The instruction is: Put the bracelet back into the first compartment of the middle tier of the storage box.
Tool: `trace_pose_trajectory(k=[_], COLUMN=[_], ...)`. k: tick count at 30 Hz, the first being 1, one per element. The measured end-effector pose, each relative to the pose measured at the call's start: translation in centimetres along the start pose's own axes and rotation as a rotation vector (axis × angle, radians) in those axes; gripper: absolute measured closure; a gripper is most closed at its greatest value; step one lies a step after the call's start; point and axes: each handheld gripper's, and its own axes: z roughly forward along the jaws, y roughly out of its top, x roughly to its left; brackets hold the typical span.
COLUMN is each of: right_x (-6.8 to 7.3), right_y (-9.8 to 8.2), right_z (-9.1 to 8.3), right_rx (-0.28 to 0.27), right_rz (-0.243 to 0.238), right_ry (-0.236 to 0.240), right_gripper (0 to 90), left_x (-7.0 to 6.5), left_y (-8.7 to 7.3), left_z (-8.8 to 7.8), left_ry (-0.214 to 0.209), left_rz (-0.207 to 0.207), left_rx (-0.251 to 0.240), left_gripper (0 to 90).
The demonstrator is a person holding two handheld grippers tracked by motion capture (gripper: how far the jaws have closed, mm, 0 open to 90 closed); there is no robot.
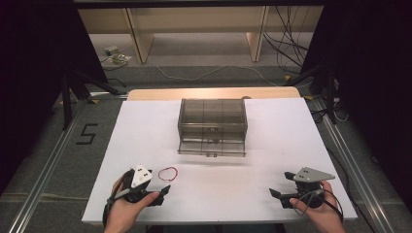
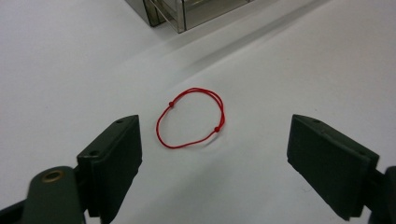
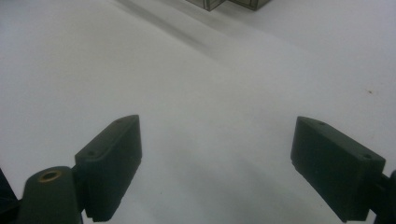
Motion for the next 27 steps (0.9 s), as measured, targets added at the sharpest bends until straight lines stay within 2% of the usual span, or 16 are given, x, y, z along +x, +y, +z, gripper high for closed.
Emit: trace_pose_trajectory(k=[6,10,11,13,19,23,25,27], right_x=[0.1,0.1,0.2,0.2,0.1,0.1,0.1,0.1], right_y=[0.0,0.1,0.0,0.0,0.0,0.0,0.0,0.0], right_z=[0.0,0.0,0.0,0.0,0.0,0.0,0.0,0.0], right_rx=[0.003,0.001,0.005,0.002,0.002,0.005,0.005,0.006], right_rz=[-0.003,-0.004,0.0,0.001,0.003,0.003,0.002,0.002], right_ry=[0.0,0.0,0.0,0.001,0.0,0.0,0.0,0.0], right_gripper=[17.2,17.2,17.2,17.2,17.2,17.2,17.2,17.2], left_x=[0.6,1.2,1.6,1.8,3.0,3.5,3.7,3.7], left_y=[0.7,1.3,1.5,1.7,2.3,2.3,2.3,2.4], left_z=[1.2,1.8,2.1,2.3,4.0,4.8,5.7,6.1], left_ry=[0.009,0.033,0.051,0.053,0.076,0.062,0.033,0.02], left_rz=[-0.027,-0.037,-0.045,-0.053,-0.058,-0.057,-0.047,-0.04], left_rx=[0.007,0.019,0.021,0.024,0.074,0.095,0.117,0.122], left_gripper=[23.0,26.5,28.2,30.8,40.5,45.0,47.1,48.6])
